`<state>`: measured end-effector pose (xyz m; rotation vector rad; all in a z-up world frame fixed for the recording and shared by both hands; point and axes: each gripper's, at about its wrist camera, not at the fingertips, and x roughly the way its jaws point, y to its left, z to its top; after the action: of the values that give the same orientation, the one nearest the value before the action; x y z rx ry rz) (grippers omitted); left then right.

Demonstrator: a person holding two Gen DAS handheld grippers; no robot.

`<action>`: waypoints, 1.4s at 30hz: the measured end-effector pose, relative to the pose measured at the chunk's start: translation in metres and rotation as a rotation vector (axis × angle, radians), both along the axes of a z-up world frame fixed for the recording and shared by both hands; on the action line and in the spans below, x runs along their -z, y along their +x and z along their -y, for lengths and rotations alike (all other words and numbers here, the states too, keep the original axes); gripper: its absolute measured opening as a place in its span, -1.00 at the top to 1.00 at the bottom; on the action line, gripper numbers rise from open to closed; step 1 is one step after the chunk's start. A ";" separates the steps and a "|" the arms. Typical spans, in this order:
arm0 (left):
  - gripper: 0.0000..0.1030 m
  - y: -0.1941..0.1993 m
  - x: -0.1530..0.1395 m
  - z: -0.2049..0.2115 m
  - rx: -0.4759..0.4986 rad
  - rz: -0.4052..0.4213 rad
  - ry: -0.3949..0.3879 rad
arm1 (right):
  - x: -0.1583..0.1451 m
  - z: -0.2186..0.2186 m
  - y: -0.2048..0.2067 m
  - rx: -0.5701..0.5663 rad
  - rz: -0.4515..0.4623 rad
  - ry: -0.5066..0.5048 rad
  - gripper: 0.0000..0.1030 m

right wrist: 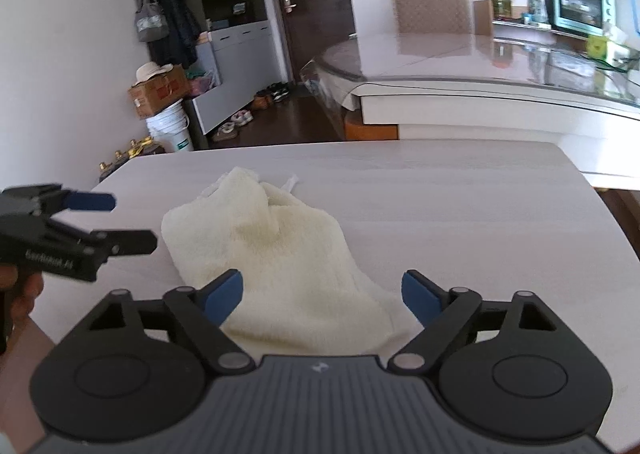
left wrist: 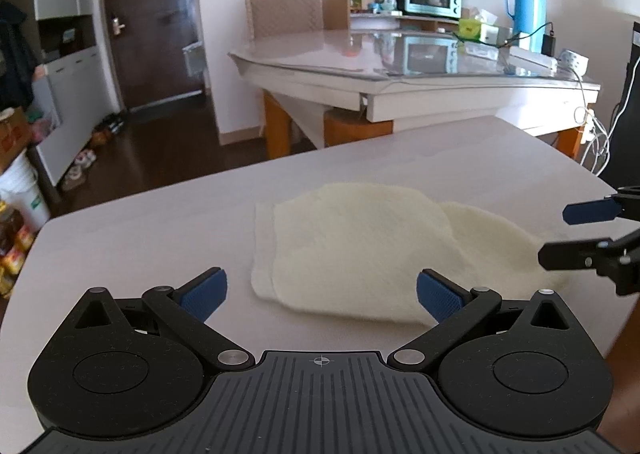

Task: Fold towel
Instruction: 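Grasp one towel edge with the left gripper while the right gripper grasps another edge, then lift and shake the towel out with the right gripper while the left gripper holds its edge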

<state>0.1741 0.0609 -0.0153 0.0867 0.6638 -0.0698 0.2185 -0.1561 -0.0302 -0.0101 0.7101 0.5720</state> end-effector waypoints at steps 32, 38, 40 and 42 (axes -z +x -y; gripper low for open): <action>0.59 0.009 0.026 -0.025 0.151 -0.074 -0.066 | -0.009 -0.023 -0.006 -0.169 0.049 0.007 0.86; 0.59 -0.009 0.026 -0.032 0.157 -0.076 -0.069 | 0.000 -0.033 -0.029 -0.277 0.007 -0.046 0.62; 0.59 -0.013 0.025 -0.034 0.160 -0.074 -0.066 | -0.006 -0.032 -0.025 -0.253 0.027 -0.024 0.36; 0.59 -0.016 0.025 -0.035 0.169 -0.073 -0.061 | -0.012 -0.036 -0.016 -0.237 0.051 0.000 0.31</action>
<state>0.1580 0.0959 -0.0399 0.0816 0.7261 -0.2563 0.2022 -0.1205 -0.0182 -0.1096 0.6635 0.7964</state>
